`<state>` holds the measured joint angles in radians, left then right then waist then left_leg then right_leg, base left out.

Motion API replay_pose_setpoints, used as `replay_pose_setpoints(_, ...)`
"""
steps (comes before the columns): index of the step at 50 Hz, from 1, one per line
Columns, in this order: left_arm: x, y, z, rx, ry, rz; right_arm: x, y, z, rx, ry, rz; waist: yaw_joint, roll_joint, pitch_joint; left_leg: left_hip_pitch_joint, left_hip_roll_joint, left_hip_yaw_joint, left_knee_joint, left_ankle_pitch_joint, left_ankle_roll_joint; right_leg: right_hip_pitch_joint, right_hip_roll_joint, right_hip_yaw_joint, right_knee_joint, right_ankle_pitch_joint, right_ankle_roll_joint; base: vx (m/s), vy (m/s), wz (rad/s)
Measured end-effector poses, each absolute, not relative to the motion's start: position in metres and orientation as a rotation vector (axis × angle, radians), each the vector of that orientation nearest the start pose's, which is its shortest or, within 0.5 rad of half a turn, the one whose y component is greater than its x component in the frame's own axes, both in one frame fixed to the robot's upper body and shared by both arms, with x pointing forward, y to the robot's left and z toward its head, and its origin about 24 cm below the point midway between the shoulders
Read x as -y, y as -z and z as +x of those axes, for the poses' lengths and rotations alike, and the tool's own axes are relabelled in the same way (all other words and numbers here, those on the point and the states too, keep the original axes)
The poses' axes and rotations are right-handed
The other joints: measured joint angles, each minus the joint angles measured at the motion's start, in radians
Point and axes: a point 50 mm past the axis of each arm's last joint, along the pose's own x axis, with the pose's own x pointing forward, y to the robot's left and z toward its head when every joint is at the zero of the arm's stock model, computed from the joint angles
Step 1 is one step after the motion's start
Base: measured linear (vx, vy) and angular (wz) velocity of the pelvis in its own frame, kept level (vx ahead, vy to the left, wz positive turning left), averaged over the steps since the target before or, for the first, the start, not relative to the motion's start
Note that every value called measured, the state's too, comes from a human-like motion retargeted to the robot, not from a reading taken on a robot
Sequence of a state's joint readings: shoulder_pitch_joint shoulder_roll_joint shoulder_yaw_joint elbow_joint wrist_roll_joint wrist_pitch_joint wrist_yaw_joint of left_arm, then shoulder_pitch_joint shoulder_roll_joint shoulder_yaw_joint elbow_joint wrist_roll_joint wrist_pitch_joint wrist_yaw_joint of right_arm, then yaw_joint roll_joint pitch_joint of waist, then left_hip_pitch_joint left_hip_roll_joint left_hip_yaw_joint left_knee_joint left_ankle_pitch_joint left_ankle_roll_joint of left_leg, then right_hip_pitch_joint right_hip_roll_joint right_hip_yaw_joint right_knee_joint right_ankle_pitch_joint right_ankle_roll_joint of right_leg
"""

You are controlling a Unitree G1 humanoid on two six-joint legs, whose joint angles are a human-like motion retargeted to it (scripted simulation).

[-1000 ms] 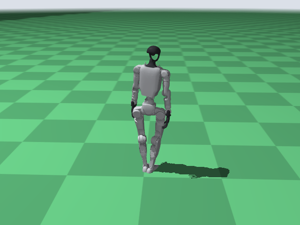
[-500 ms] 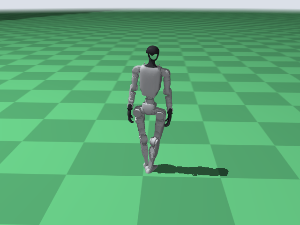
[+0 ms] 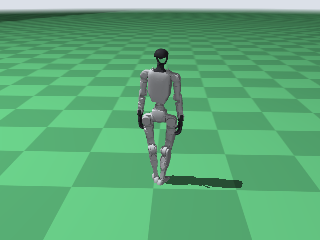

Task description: In place motions

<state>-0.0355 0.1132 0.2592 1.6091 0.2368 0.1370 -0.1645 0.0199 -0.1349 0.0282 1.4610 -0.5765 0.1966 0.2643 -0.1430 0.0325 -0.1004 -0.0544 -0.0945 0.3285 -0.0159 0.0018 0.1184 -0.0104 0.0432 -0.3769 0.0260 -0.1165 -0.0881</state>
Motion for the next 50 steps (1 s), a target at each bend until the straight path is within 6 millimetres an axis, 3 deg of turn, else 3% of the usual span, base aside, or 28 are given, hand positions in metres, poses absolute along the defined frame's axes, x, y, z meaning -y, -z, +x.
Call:
replay_pose_setpoints(11, -0.187, 0.178, -0.006, -1.723, 0.053, -0.091, 0.202, 0.177, 0.0, -1.748, -0.467, -0.41, -0.013, -0.002, 0.005, -0.002, 0.003, 0.005, 0.0, -0.005, 0.002, -0.006, -0.002, 0.003, 0.004, 0.005, 0.005, 0.0, 0.0, 0.0)
replay_pose_setpoints(25, -0.214, 0.172, -0.043, -1.788, -0.067, -0.1, 0.2, 0.177, 0.018, -1.722, -0.58, -0.526, -0.021, -0.014, 0.046, -0.002, 0.02, 0.009, 0.019, -0.016, -0.002, -0.012, 0.0, 0.006, 0.018, 0.012, 0.004, 0.0, 0.0, 0.0)
replay_pose_setpoints(38, -0.207, 0.168, -0.07, -1.836, -0.091, -0.215, 0.194, 0.178, -0.001, -1.752, -0.463, -0.328, -0.019, -0.025, 0.061, -0.013, 0.017, -0.011, 0.029, -0.006, -0.006, -0.008, -0.002, -0.007, 0.006, 0.013, 0.0, 0.0, 0.0, 0.06)
replay_pose_setpoints(45, -0.2, 0.17, -0.066, -1.828, -0.101, -0.235, 0.196, 0.177, -0.004, -1.759, -0.437, -0.285, -0.042, -0.027, 0.065, -0.005, 0.007, -0.057, 0.041, -0.016, -0.008, 0.001, -0.007, -0.049, 0.003, 0.006, 0.0, -0.01, 0.0, 0.27)
replay_pose_setpoints(50, -0.203, 0.171, -0.059, -1.806, -0.098, -0.198, 0.196, 0.177, -0.003, -1.76, -0.45, -0.298, 0.032, -0.025, 0.068, 0.001, 0.003, 0.024, 0.034, -0.024, 0.017, 0.003, 0.018, 0.025, 0.005, 0.013, -0.011, 0.01, -0.01, -0.74)
